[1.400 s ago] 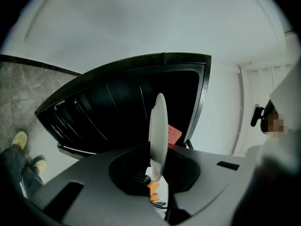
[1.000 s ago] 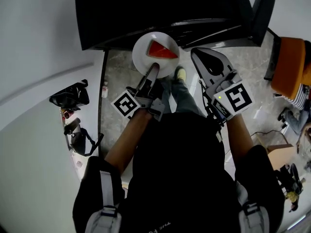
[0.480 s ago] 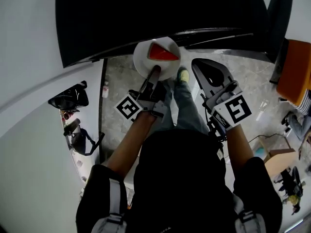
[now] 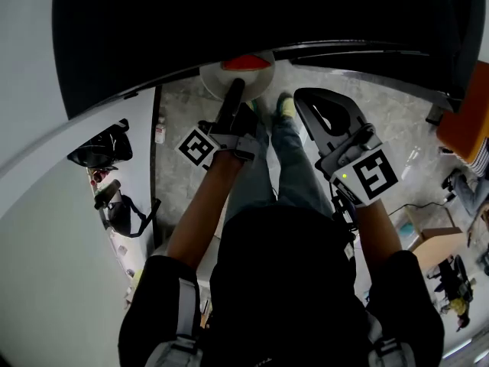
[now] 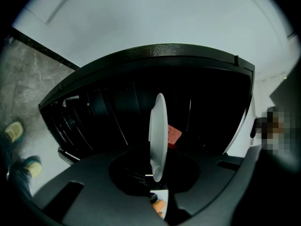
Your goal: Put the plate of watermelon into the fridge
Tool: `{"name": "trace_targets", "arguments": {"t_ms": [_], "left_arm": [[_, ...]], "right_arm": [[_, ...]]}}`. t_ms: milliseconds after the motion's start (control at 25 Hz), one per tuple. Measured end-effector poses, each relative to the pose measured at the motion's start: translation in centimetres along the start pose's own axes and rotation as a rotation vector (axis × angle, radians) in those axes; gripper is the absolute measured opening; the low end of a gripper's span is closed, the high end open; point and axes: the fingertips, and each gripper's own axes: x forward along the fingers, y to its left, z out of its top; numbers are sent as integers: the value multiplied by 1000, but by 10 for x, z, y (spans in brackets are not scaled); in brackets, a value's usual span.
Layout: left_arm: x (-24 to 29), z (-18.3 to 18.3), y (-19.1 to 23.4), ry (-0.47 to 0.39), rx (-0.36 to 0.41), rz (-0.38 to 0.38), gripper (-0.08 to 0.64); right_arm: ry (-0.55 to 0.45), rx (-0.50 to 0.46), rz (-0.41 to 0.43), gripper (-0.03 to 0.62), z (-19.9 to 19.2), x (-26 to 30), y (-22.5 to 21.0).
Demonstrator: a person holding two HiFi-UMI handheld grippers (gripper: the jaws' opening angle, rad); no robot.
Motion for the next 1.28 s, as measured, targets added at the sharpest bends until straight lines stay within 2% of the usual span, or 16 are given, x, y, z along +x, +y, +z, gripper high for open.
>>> {"name": "trace_targets", "arguments": {"t_ms": [160, 320, 520, 680, 880, 1200, 1280], "left_arm": [[23, 19, 40, -25, -25, 29, 31], [30, 19, 54, -28, -30, 46, 31], [41, 21, 68, -46, -55, 60, 31], [48, 22, 73, -63, -81, 75, 31], [54, 29, 81, -56, -64, 75, 31], [69, 39, 77, -60, 2, 53, 32], [70, 37, 74, -36, 43, 52, 73]], "right_arm": [[7, 32, 2, 9, -11, 25, -17], [-13, 23, -25, 9, -8, 25, -20], [38, 54, -4, 9, -27, 22, -19], [46, 55, -28, 9, -27, 21, -22], [-32, 42, -62, 9, -9, 29, -22], [-26, 53, -74, 9, -14, 24, -20], [-11, 60, -65, 9, -20, 22, -17]]}}
